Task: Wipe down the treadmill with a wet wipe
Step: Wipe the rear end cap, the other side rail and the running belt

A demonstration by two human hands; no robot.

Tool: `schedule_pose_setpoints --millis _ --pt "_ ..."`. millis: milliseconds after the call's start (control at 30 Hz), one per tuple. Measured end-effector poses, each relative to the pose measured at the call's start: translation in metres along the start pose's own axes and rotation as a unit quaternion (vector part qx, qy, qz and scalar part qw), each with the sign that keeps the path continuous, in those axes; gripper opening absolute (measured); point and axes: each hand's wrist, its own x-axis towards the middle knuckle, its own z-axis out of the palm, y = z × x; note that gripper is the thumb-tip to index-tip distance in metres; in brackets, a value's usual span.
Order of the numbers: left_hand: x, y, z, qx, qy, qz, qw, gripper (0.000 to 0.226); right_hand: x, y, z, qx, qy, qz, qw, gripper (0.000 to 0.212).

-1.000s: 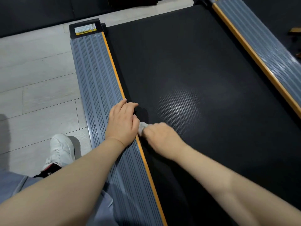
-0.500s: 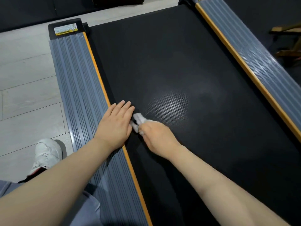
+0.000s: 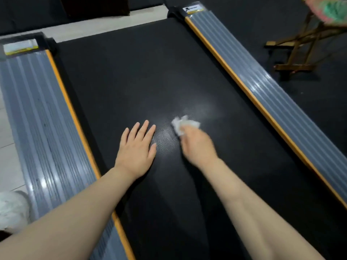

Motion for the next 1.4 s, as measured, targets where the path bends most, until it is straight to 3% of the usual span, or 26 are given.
schedule_pose_setpoints --millis 67,133,200,300,400,433,500,567,633,700,800,900,967,1067,1133,1200,1267,1400 --pt "0.0 0.0 0.008 0.021 0.017 -0.008 1.0 0.067 -0.012 -0.022 -0.01 0.028 -0.087 -0.14 0.986 0.034" --pt "0.0 -0.003 0.013 0.029 0.029 -0.009 0.999 0.064 -0.004 0.005 -0.02 0.019 -0.056 -0.144 0.988 0.026" --pt "0.0 -0.002 0.015 0.026 0.038 -0.008 0.999 0.063 0.015 0.068 -0.026 -0.056 -0.002 0.003 0.998 0.021" --pt "0.0 -0.001 0.016 0.02 0.042 -0.011 0.999 0.063 0.024 0.156 -0.044 -0.074 0.063 0.256 0.962 0.029" --pt "0.001 0.0 0.015 0.018 0.042 -0.011 0.999 0.064 0.032 0.162 -0.043 -0.049 0.1 0.363 0.925 0.03" --pt "0.001 0.0 0.015 0.018 0.042 -0.01 0.999 0.064 0.033 0.149 -0.037 -0.036 0.106 0.351 0.93 0.032" --pt "0.001 0.001 0.015 0.019 0.044 -0.012 0.999 0.063 0.024 0.112 -0.022 0.018 0.106 0.21 0.972 0.033" --pt "0.0 0.001 0.016 0.019 0.048 -0.011 0.999 0.063 -0.002 0.084 -0.014 0.059 0.026 0.026 0.998 0.023" --pt "0.003 0.002 0.015 0.017 0.048 -0.009 0.999 0.063 -0.011 0.102 -0.022 0.002 -0.01 -0.038 0.999 0.017" --pt "0.003 0.0 0.016 0.019 0.044 -0.005 0.999 0.063 -0.007 0.14 -0.031 -0.074 0.026 0.067 0.995 0.021" --pt "0.002 0.002 0.015 0.019 0.036 -0.009 0.999 0.062 -0.002 0.183 -0.047 -0.14 0.065 0.263 0.952 0.02" --pt "0.004 0.002 0.012 0.014 0.024 -0.005 1.0 0.062 0.003 0.161 -0.038 -0.108 0.109 0.359 0.92 0.019" --pt "0.004 0.001 0.012 -0.008 0.026 0.001 1.0 0.062 0.012 0.127 -0.023 -0.043 0.133 0.378 0.915 0.023" --pt "0.003 -0.002 0.0 -0.154 0.039 -0.01 0.987 0.063 0.028 0.048 -0.002 0.002 0.116 0.275 0.954 0.026" --pt "0.003 -0.012 -0.014 -0.268 0.015 -0.031 0.963 0.057 0.03 -0.019 0.007 0.006 0.089 0.145 0.985 0.029" --pt "0.003 -0.032 -0.032 -0.306 -0.011 -0.023 0.952 0.065 0.023 -0.085 0.015 0.03 -0.001 -0.004 1.0 0.029" --pt "0.0 -0.061 -0.049 -0.257 -0.026 -0.008 0.966 0.069 0.012 -0.129 0.019 0.077 -0.109 -0.111 0.985 0.029" --pt "-0.016 -0.129 -0.065 -0.028 -0.017 0.005 0.999 0.066 0.017 -0.132 0.023 0.109 -0.094 -0.275 0.951 0.025"
